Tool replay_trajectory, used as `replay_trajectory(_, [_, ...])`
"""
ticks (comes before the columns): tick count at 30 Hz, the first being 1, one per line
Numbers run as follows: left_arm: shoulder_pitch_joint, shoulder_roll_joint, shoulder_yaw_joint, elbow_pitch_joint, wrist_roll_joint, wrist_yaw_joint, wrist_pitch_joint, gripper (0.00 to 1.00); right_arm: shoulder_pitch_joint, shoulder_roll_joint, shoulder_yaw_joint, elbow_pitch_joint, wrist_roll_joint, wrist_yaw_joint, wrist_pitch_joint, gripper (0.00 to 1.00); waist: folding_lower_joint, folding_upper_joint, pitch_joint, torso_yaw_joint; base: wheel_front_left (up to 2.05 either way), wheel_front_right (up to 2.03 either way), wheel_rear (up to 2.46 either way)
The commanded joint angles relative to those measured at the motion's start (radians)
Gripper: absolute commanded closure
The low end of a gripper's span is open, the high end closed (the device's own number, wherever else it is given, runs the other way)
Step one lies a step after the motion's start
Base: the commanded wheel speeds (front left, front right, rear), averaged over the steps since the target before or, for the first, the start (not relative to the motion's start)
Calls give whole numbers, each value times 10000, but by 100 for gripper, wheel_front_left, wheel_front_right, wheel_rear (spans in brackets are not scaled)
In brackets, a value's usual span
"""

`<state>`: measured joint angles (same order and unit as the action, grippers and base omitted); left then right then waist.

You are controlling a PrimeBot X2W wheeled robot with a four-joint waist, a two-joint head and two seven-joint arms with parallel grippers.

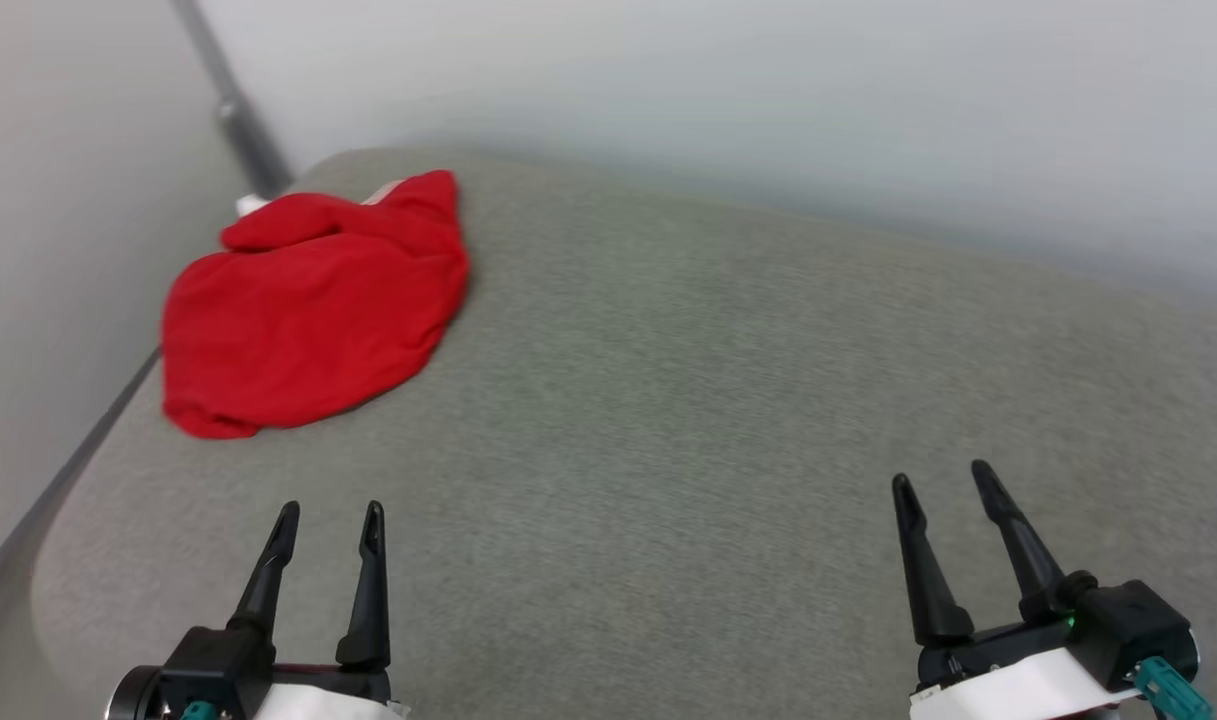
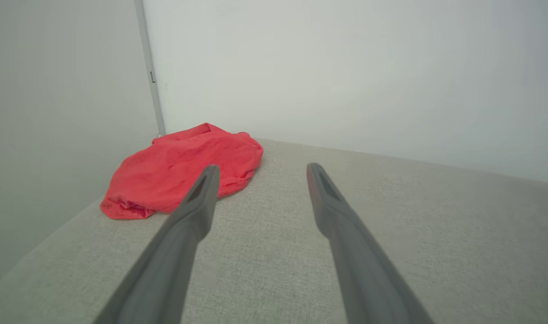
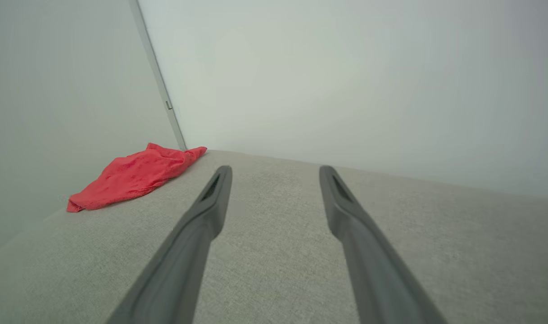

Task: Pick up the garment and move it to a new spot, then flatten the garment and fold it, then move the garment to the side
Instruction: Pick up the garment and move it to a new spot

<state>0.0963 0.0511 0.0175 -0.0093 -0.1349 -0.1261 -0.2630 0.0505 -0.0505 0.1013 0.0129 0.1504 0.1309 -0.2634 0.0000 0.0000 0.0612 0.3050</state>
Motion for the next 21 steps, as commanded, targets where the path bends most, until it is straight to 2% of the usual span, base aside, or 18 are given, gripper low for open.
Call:
replay_trajectory(1, [92, -10, 51, -44, 49, -3, -28, 0, 53, 6, 67, 33, 76, -3, -21, 0, 0, 0, -133, 593, 0, 0, 0])
replay_trajectory(10, [279, -8, -8, -88, 132, -16, -28, 0, 112, 4, 297, 105, 202, -5, -21, 0, 0, 0, -309, 1603, 0, 0, 0])
replay_trajectory(21, [365, -9, -84, -204, 164, -26, -28, 0, 107, 4, 351, 154, 246, -3, -21, 0, 0, 0, -348, 1918, 0, 0, 0])
